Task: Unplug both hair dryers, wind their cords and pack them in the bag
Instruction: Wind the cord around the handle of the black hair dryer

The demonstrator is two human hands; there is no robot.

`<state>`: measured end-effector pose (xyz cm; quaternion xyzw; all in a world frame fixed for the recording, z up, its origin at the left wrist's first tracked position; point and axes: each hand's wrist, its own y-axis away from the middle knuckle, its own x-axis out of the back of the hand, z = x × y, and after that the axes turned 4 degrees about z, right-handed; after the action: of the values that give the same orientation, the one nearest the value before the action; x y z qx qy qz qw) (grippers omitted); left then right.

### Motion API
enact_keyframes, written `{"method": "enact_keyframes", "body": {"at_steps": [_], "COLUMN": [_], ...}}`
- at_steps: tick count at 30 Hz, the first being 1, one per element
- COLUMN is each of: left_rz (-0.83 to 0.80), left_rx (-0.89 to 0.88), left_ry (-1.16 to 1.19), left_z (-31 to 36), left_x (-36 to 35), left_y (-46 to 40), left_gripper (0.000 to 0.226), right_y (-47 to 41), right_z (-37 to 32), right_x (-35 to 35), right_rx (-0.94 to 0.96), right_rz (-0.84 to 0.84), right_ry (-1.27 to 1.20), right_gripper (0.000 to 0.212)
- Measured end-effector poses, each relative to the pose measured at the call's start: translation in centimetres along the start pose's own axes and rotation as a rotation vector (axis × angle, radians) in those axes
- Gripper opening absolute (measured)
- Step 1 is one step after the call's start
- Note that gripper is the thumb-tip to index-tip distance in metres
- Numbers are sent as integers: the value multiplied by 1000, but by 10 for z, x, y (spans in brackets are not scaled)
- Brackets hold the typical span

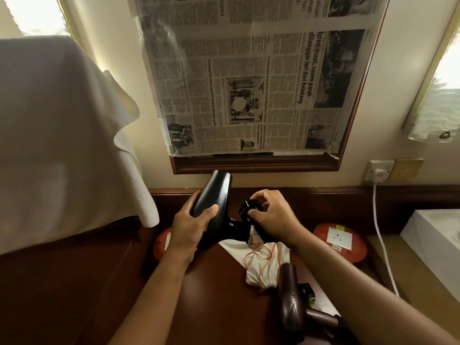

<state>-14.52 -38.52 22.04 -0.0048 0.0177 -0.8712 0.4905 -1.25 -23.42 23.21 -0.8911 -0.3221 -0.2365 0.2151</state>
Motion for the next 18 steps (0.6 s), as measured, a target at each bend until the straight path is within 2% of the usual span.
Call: {"method": "enact_keyframes", "body": {"at_steps": [3,5,8,11,18], "left_rz": [3,8,17,36,80], "left_rx": [-1,-10,-18,7,51], "left_ry": [-9,-10,-36,-22,-3], "left_z": [-6,-9,-13,-17,-31], "left_x": [-2,-3,-3,-1,0], "left_y": [1,1,3,6,10], "left_gripper": [72,68,65,67,58], "right_y": [8,12,16,21,25], "right_z": [4,5,12,15,30], "right_x": [-7,-8,-10,-10,-22], "right_rx": [-136,-204,-179,-148,-23], "right_rz": [63,71,-11,-161,-339], "right_ry": [-119,-205,-217,-209,131], "right_gripper": [33,28,24,38,84]}}
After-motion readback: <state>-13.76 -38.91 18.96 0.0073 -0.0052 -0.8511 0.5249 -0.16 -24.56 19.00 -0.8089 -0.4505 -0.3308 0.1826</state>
